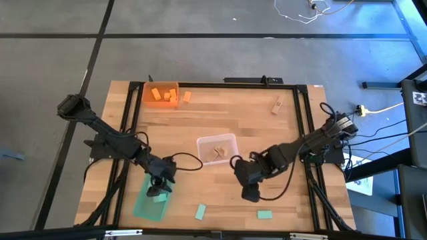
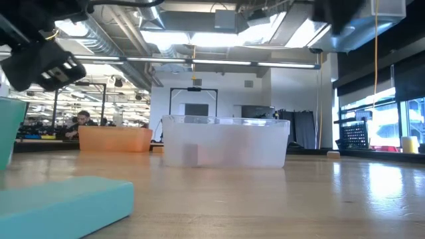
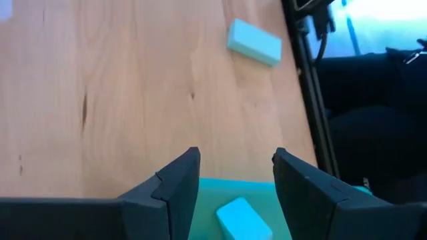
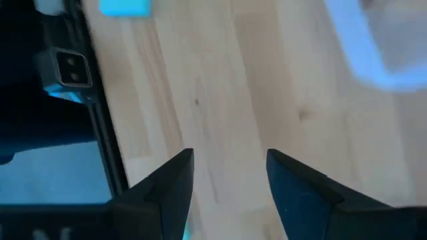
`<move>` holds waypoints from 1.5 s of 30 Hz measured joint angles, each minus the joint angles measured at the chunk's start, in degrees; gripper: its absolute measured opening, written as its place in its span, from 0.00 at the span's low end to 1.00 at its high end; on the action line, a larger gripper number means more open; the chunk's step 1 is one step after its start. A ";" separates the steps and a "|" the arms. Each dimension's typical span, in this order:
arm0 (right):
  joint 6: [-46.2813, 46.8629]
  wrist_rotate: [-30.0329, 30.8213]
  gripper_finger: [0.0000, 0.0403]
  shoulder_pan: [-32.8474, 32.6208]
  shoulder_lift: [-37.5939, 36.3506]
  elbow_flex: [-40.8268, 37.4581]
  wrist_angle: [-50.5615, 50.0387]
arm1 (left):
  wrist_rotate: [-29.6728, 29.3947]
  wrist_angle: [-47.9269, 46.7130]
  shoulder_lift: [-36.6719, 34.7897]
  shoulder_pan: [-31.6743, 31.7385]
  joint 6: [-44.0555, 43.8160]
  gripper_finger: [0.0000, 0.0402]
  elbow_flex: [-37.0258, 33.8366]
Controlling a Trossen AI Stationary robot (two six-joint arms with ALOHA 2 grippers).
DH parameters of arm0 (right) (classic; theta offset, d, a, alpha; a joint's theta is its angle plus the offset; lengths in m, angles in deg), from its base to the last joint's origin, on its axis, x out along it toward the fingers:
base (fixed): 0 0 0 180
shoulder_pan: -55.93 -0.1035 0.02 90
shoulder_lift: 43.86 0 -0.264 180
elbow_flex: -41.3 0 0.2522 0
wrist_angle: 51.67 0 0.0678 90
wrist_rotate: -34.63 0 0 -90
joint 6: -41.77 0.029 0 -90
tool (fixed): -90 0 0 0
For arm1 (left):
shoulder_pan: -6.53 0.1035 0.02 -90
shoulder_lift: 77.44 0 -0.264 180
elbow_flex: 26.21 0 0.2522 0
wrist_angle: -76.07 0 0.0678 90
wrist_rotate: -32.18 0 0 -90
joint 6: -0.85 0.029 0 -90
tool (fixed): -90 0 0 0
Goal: Sort & place blocks by color
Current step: Put the blue block into the green bin
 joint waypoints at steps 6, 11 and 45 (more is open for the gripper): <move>8.40 -1.45 0.47 -5.35 0.00 -3.91 0.66 | 1.94 0.89 0.00 -0.07 1.97 0.44 0.00; 11.44 -5.60 0.47 -10.77 0.00 -7.69 5.42 | 1.87 0.89 0.00 -0.34 4.43 0.44 0.00; 17.26 4.92 0.47 -24.45 1.06 -24.83 27.52 | 0.74 3.09 0.00 -0.29 7.75 0.44 0.02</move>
